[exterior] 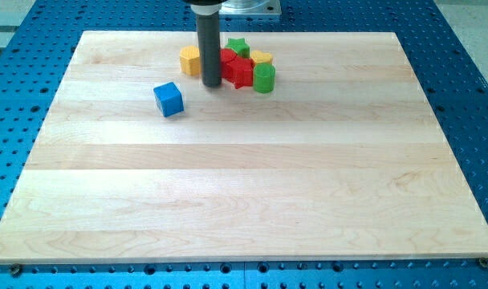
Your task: Place the cube below of the hexagon
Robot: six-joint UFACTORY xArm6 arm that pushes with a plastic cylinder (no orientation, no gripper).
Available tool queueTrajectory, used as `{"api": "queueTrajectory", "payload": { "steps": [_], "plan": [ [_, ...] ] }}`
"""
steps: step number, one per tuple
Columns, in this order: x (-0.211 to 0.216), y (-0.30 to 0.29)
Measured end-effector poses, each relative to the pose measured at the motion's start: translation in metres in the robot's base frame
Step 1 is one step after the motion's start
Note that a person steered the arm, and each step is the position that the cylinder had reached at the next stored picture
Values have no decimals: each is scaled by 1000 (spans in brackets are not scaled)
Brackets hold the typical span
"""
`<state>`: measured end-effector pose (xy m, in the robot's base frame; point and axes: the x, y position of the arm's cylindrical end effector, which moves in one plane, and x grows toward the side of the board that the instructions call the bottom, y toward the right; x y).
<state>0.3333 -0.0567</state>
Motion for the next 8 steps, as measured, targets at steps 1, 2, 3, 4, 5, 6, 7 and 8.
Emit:
{"api": "queueTrajectory", "payload": {
  "steps": [1,2,3,4,5,6,7,8],
  "plan": [
    [23,-4],
    [63,0],
    [101,-24],
    [50,-49],
    [40,-41],
    [51,-104],
    [30,-124],
    [15,-87]
  ]
}}
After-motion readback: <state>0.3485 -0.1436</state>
